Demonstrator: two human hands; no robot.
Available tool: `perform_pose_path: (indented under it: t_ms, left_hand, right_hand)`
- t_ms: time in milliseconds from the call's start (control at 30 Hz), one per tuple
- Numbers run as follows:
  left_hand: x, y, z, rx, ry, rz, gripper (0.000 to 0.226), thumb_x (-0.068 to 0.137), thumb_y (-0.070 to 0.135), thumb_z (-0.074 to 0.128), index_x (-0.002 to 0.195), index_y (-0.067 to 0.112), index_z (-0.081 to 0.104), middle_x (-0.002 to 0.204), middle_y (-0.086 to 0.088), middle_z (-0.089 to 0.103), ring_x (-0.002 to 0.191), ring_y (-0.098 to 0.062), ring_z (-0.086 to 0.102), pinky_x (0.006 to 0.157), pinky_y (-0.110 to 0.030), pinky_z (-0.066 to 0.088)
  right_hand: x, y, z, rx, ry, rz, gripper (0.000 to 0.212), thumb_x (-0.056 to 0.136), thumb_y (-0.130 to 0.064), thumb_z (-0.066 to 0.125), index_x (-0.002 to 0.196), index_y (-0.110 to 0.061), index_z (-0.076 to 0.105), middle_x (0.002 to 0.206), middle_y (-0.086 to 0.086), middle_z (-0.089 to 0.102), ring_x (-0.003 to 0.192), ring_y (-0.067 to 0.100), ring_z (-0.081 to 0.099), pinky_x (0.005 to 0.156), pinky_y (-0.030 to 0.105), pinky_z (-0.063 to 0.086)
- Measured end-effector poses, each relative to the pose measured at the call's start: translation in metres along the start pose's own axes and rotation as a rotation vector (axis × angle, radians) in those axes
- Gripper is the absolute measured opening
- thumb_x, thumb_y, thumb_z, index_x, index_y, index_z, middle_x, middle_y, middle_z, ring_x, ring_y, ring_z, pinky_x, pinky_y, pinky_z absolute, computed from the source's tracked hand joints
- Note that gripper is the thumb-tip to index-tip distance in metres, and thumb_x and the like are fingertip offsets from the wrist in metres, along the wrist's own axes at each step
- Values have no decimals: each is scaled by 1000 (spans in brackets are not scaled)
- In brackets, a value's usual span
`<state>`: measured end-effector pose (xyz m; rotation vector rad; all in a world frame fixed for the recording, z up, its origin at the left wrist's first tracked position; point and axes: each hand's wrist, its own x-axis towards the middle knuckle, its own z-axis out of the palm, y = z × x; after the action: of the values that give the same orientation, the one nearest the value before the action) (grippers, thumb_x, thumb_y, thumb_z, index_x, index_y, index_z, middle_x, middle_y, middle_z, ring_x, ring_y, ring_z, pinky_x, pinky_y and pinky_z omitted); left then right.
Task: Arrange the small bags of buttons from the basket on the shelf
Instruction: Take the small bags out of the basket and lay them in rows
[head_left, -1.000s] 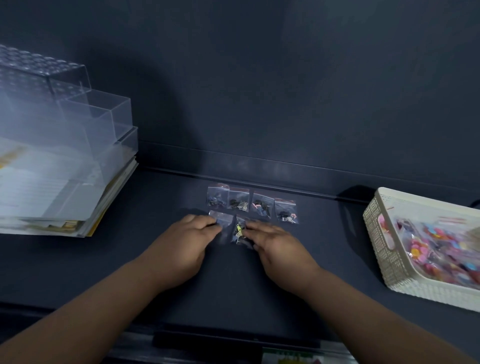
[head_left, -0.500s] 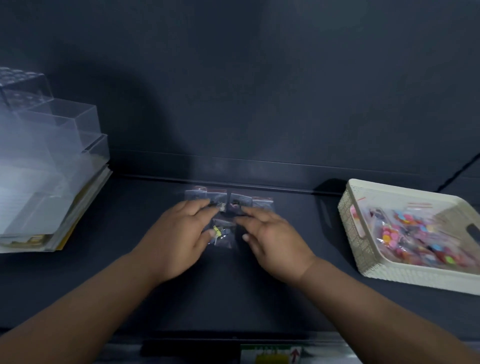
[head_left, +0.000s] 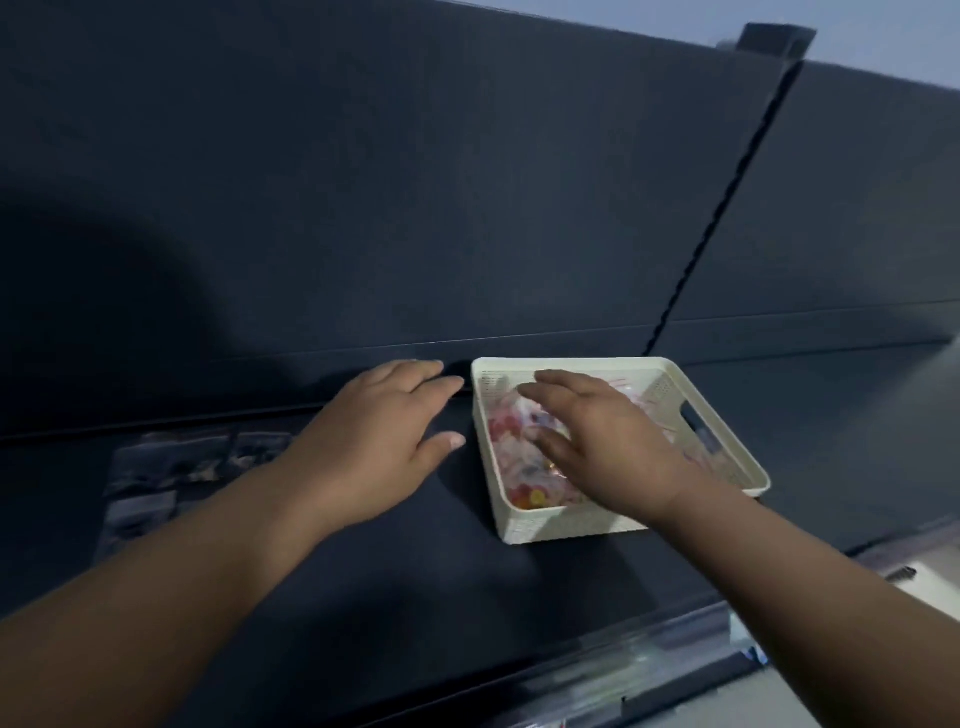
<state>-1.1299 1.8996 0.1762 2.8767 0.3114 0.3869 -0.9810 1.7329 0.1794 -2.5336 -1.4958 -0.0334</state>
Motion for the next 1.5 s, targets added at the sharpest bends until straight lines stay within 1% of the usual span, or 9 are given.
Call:
perform_pose_path:
  t_ms: [200, 500, 700, 800, 933, 1100, 1167, 1267, 1500]
  left_hand:
    - [58, 57, 31, 0, -89, 42, 50, 96, 33, 47, 143, 22, 36, 146, 5, 39, 133, -13, 34, 108, -21, 23]
    - [114, 79, 76, -19, -378, -224, 41, 92, 31, 51, 130, 16, 48, 130, -3, 48, 117, -21, 48, 97, -34, 42]
    - [124, 84, 98, -3, -512, -280, 27, 84, 30, 60, 109, 21, 55, 108, -1, 55, 92, -18, 53, 71, -28, 44]
    - [127, 90, 100, 2, -577, -320, 20, 83, 14, 56, 102, 15, 62, 101, -5, 62, 87, -19, 59, 66, -26, 45]
    - [139, 87, 94, 10, -620, -416, 21, 88, 28, 52, 78, 11, 57, 74, -2, 55, 68, -15, 52, 56, -25, 38]
    - [145, 73, 101, 28, -359, -445, 29, 90, 13, 47, 117, 12, 58, 116, -7, 59, 103, -23, 56, 80, -32, 46]
    - [145, 69, 109, 12, -373, -378, 28, 86, 11, 52, 114, 12, 58, 117, -9, 56, 100, -24, 54, 78, -31, 46]
    - [145, 69, 113, -35, -373, -318, 11, 84, 12, 56, 94, 13, 60, 100, -7, 53, 92, -25, 55, 71, -30, 45]
    - [148, 61, 114, -172, -417, -365, 31, 87, 9, 57, 115, 21, 63, 112, -4, 62, 96, -19, 57, 72, -22, 39]
  right_hand:
    - [-6, 82, -8, 30, -104, 127, 47, 95, -31, 50, 141, -22, 43, 144, -2, 46, 129, 19, 43, 102, 28, 36]
    - [16, 130, 15, 43, -395, 155, 68, 81, -41, 64, 143, -25, 38, 140, 3, 46, 126, 25, 46, 102, 35, 42]
    - [26, 144, 30, 130, -405, 171, 15, 86, -20, 58, 101, -22, 60, 108, 2, 61, 100, 23, 56, 76, 26, 42]
    - [27, 144, 22, 76, -470, 149, 21, 88, -10, 49, 99, -15, 66, 109, 4, 63, 101, 23, 58, 78, 27, 46]
    - [33, 144, 22, -55, -468, 131, 27, 86, -14, 52, 109, -16, 65, 116, 5, 62, 103, 25, 60, 84, 31, 51]
    - [44, 149, 30, 230, -380, 51, 55, 75, -24, 70, 126, -34, 53, 133, -4, 51, 122, 21, 47, 102, 35, 41]
    - [47, 149, 41, 182, -390, -23, 52, 71, -30, 75, 120, -35, 58, 131, -7, 54, 124, 22, 45, 106, 37, 37]
    - [51, 153, 49, 194, -295, -58, 16, 77, -20, 67, 88, -31, 71, 106, -10, 64, 106, 18, 54, 94, 32, 45]
    - [40, 162, 22, 645, -309, 141, 28, 85, 0, 57, 75, -24, 65, 68, -12, 62, 52, -4, 55, 55, 13, 42]
